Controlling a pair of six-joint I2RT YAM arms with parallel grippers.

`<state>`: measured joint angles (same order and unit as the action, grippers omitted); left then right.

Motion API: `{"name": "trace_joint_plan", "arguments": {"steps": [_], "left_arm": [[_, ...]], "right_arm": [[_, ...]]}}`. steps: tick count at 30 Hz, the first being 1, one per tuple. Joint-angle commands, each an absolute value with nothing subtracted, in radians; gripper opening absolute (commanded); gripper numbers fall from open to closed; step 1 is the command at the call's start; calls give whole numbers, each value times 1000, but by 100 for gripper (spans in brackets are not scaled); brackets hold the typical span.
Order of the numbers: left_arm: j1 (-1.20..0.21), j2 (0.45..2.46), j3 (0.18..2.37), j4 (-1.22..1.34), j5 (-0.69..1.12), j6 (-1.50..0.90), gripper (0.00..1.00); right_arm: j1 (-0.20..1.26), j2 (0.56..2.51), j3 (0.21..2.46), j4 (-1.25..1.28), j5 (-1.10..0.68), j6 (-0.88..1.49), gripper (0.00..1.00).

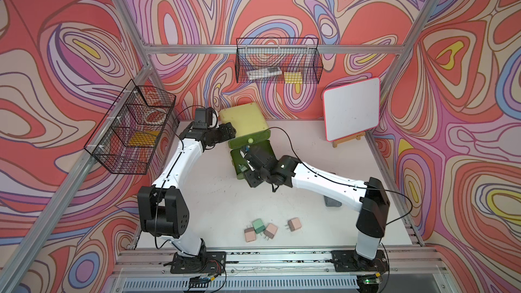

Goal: Place the plugs into the drawer by color
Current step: Pick up the plug from the center of the board.

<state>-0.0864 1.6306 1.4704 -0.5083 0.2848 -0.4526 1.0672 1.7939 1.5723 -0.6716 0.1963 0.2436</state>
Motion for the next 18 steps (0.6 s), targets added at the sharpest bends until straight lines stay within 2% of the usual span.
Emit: {"name": "trace_joint_plan", "arguments": {"steps": [1,7,18], "left_arm": [[-90,1614,1462,-525,281,-446,86],[-90,1618,1462,-529,281,-442,86],[-90,1621,1463,-530,283,-440,86]], "right_arm": [[1166,1777,1381,-620,213,190,60],[1282,1777,1207,-538,189,230,59],[1307,1797,1135,-506,170,270,64]]}}
